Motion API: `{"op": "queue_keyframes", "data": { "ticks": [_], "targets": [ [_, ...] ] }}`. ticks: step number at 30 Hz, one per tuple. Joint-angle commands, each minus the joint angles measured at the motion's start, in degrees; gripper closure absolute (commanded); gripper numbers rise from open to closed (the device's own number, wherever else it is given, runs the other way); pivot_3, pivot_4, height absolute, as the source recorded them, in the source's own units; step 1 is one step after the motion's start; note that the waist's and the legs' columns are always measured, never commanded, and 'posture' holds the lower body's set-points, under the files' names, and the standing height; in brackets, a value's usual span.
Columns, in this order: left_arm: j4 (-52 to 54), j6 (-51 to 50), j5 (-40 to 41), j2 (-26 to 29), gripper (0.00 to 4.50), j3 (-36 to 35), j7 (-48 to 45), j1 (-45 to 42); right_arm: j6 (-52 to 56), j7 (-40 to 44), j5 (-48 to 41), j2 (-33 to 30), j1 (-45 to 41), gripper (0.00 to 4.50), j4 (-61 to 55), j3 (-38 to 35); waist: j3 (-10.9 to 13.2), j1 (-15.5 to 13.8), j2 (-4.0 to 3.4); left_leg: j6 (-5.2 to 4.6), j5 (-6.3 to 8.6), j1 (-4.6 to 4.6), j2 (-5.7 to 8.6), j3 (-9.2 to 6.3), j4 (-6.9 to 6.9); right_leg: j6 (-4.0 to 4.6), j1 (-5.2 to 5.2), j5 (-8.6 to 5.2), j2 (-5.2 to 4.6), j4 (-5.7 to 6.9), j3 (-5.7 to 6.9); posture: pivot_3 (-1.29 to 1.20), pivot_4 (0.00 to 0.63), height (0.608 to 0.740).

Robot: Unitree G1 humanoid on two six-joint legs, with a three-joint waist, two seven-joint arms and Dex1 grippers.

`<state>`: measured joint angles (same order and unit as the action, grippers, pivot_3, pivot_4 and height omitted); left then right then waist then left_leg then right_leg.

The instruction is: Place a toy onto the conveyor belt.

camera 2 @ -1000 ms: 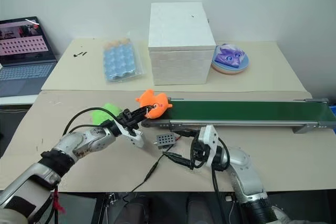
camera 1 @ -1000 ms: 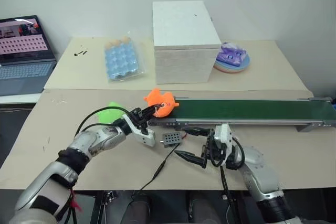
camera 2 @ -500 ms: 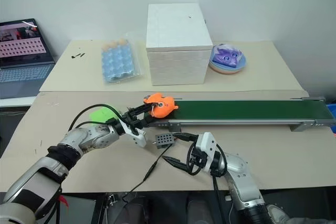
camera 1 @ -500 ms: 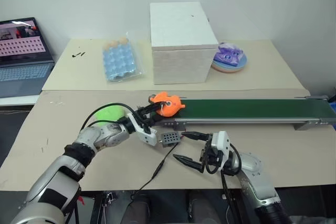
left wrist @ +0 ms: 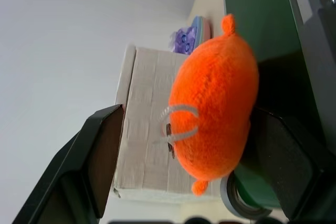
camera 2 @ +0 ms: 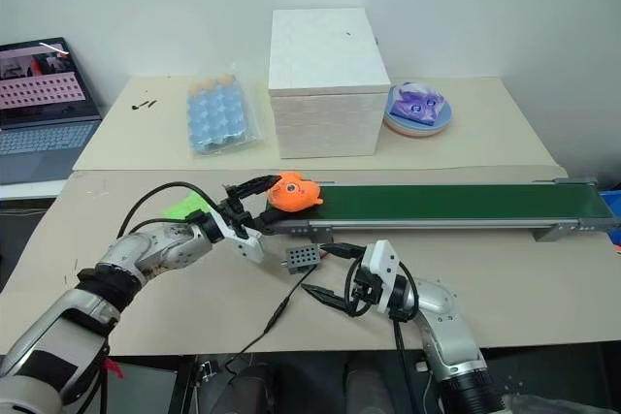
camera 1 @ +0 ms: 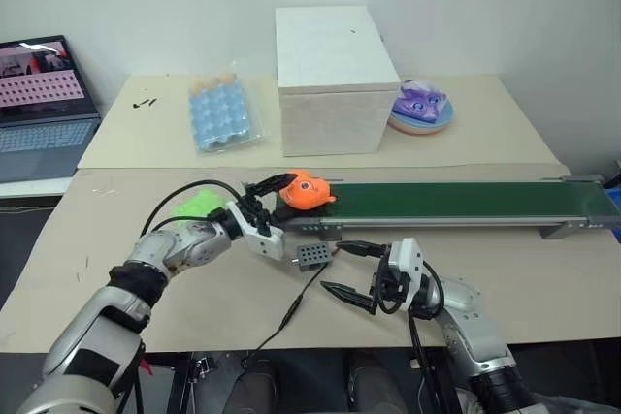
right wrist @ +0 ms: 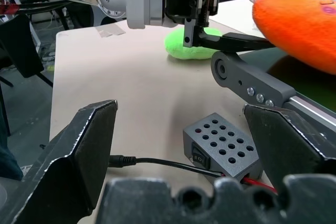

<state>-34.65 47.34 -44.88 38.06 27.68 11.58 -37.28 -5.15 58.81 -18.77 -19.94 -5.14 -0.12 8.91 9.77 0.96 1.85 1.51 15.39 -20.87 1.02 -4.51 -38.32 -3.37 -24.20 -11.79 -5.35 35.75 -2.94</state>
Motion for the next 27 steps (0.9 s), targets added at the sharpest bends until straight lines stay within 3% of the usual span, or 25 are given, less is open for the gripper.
{"op": "queue_keyframes", "data": {
  "ticks": [1, 6, 20, 23, 27],
  "targets": [
    [2.10, 1.47, 5.49, 1.09, 0.48, -2.42, -5.41, 0.58, -1.77, -0.07, -0.12, -0.03, -0.87, 0.00, -0.29, -0.49, 0.00, -0.09, 0.00, 0.00, 0.00, 0.00, 0.00, 0.00, 0.00, 0.00, 0.00, 0.00, 0.00, 0.00, 0.00, 0.00, 0.150, 0.740],
    [5.30, 1.68, 13.21, 1.29, 0.48, -4.12, -15.09, 0.12, -1.82, -0.46, -0.24, 0.09, -1.14, 0.00, -0.14, -0.58, 0.00, -0.10, 0.00, 0.00, 0.00, -0.04, 0.00, 0.00, 0.00, 0.00, -0.03, 0.00, 0.00, 0.01, 0.00, 0.00, 0.150, 0.740],
    [2.10, -2.09, 19.01, -5.33, 0.48, -3.97, -30.56, -3.32, -1.17, -1.30, -0.67, 0.69, -1.51, 0.00, -0.39, -0.88, 0.00, 0.25, 0.00, -0.01, 0.01, -0.03, 0.00, 0.00, -0.09, 0.00, 0.00, 0.00, 0.03, 0.03, -0.02, 0.00, 0.150, 0.740],
    [4.81, -3.72, 23.97, -4.37, 0.48, -4.84, -36.49, -0.78, -1.12, -1.51, -0.72, 0.47, -1.20, 0.00, -0.65, -1.01, 0.00, 0.37, 0.00, -0.01, 0.00, -0.02, 0.00, 0.01, -0.09, 0.00, -0.01, 0.00, 0.04, 0.06, -0.04, 0.00, 0.150, 0.740],
    [15.73, -15.29, 40.85, -2.40, 0.48, -8.17, -49.66, 5.15, -1.23, -1.93, -0.60, 0.35, -0.98, 0.00, -0.59, -1.06, 0.00, 0.55, -0.01, -0.02, 0.01, -0.03, -0.01, 0.00, -0.09, 0.00, -0.04, 0.00, 0.03, 0.09, -0.07, 0.00, 0.150, 0.740]
  ]
}}
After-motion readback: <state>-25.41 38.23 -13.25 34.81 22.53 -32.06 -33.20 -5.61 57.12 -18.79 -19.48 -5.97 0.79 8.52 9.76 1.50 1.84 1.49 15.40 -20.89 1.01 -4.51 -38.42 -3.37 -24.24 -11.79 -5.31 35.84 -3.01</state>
